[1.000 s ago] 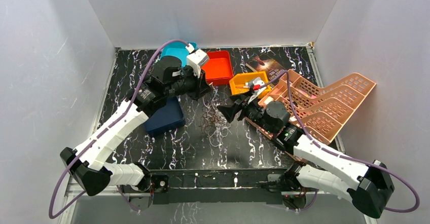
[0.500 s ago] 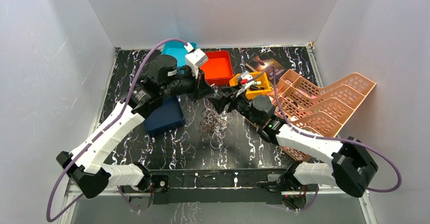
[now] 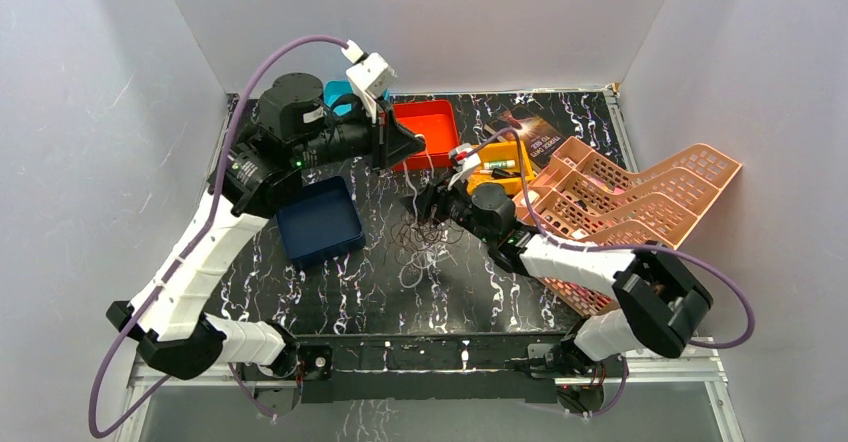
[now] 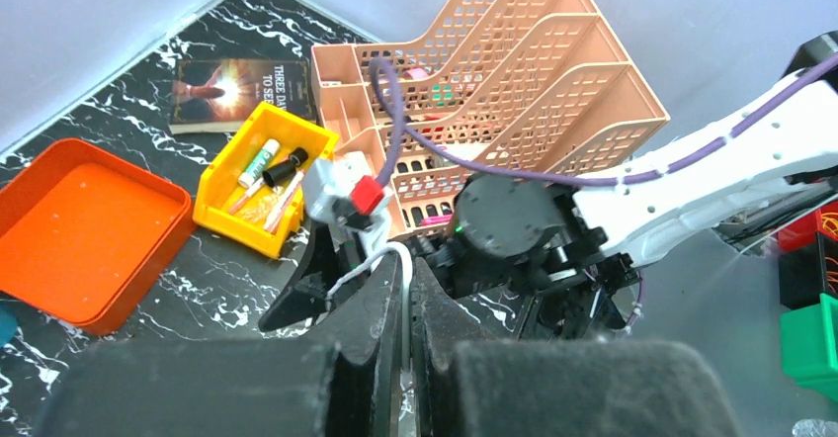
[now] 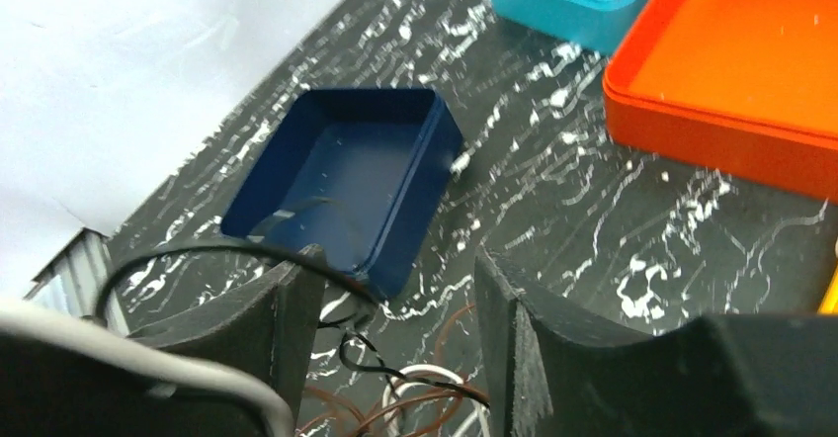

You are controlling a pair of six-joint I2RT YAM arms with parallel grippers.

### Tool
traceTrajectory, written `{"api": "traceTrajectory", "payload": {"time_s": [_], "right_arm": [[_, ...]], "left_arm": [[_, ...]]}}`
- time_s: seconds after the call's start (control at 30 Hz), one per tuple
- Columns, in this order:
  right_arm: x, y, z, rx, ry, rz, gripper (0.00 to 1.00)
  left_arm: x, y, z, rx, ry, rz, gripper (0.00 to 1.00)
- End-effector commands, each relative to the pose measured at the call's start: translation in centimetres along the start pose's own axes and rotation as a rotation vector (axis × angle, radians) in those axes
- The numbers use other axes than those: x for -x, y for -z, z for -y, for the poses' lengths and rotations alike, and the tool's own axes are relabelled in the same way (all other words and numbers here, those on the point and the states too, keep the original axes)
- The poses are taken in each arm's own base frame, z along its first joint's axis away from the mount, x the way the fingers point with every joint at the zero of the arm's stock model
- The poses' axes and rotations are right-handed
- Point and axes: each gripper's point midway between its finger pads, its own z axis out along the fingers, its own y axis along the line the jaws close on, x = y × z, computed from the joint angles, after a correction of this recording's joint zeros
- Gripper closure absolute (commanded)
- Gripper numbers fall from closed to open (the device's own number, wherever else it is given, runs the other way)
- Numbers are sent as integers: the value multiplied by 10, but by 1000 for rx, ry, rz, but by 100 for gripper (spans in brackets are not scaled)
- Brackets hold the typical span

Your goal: Untangle the cables

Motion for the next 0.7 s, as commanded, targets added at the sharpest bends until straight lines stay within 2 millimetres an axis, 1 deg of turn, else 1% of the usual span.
{"api": "traceTrajectory", "payload": {"time_s": [0.0,0.07,0.2,0.27,0.37,0.43,0.5,0.67], "right_arm": [[-32,-5,29,-129,-43,-74,38],[-52,-1,40,-166,-49,-115,39],[-87,10,53,-201,-69,-196,43],[-104,20,59,-217,-80,-236,43],[-124,35,66,-242,-98,-276,43],[-134,43,69,-251,-108,-298,43],[-143,50,71,-261,-112,-320,43],[-160,63,72,-267,-120,-360,41]], "left_arm": [[36,23,13,9,-25,80,100],[49,29,12,40,-30,112,100],[73,39,7,99,-43,174,100],[88,45,7,122,-62,204,100],[110,55,4,165,-94,249,100],[120,54,-1,194,-114,267,100],[132,57,-5,223,-134,297,100],[154,63,-7,253,-181,356,100]]}}
